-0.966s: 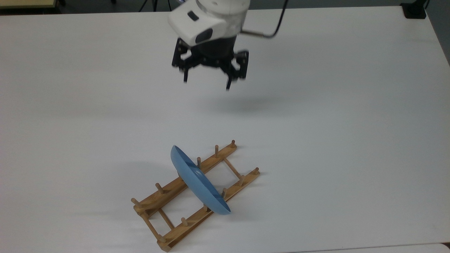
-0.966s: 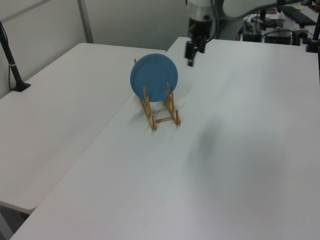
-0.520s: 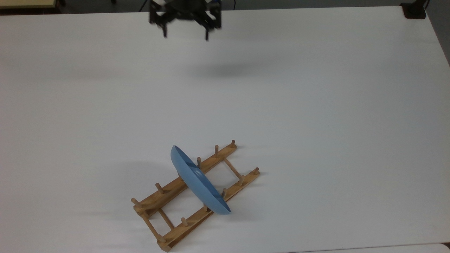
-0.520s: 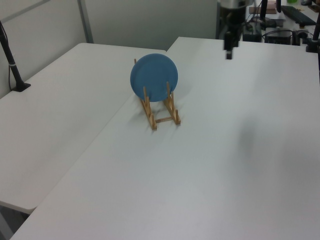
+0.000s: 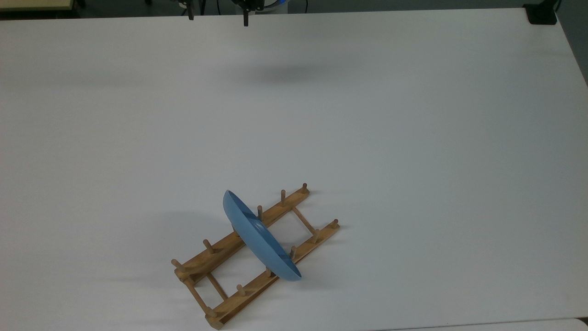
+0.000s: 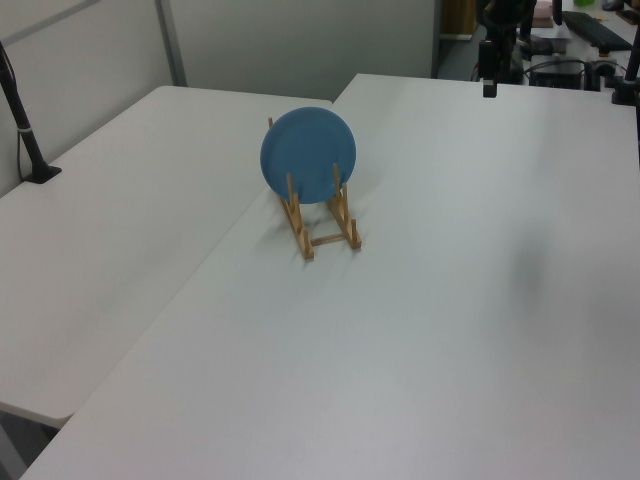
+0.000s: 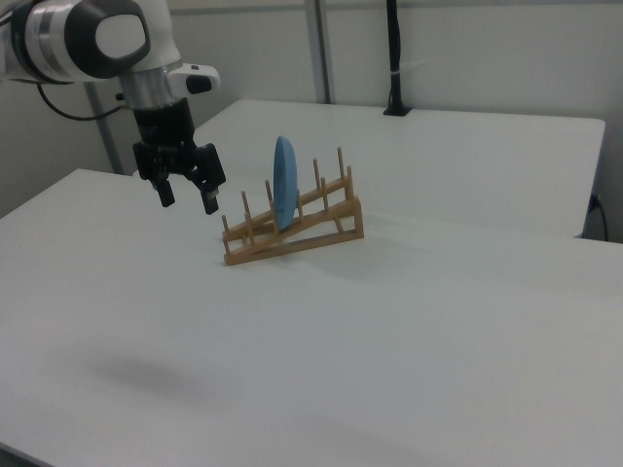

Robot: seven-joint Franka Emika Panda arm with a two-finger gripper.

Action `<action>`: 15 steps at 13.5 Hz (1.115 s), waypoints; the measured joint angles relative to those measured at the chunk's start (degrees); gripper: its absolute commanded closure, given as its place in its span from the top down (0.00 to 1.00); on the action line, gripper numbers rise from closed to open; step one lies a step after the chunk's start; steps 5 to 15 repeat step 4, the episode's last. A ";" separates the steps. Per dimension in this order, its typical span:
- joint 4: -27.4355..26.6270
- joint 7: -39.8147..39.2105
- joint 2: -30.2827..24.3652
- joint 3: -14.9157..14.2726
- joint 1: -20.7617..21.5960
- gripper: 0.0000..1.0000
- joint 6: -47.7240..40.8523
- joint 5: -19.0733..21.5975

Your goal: Place plate in plate rack

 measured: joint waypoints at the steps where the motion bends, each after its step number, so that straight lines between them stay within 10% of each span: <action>1: 0.00 0.00 0.00 0.00 0.00 1.00 0.00 0.00; 15: 0.00 0.00 0.45 0.05 0.04 1.00 0.00 0.00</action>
